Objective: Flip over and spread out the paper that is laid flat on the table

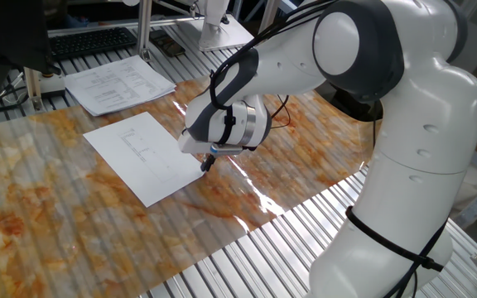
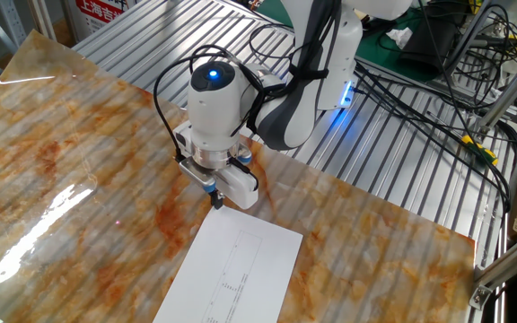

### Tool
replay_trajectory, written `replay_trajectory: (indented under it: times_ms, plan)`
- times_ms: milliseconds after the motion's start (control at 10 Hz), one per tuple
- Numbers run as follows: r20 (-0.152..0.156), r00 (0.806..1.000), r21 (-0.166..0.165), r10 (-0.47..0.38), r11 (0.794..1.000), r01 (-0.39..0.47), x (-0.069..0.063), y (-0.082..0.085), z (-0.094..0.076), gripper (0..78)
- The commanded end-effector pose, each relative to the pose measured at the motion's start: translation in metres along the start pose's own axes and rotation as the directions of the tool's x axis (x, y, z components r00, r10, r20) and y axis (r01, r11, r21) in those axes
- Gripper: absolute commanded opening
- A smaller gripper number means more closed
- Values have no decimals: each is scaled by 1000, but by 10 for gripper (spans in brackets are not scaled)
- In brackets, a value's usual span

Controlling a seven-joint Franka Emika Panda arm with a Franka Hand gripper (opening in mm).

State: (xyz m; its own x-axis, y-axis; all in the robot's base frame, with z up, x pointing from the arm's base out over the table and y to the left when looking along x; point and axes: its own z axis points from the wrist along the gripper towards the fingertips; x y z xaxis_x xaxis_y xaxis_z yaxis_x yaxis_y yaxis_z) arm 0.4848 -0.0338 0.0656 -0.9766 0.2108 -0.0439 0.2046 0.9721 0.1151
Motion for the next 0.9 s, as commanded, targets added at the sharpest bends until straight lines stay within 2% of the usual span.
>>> replay_trajectory:
  times_ms: [100, 900]
  plan:
    - [5, 1000, 4, -1, 1000, 1, -1, 0, -1, 12]
    - [-10, 1000, 9, -2, 1000, 2, -5, 9, -26, 12]
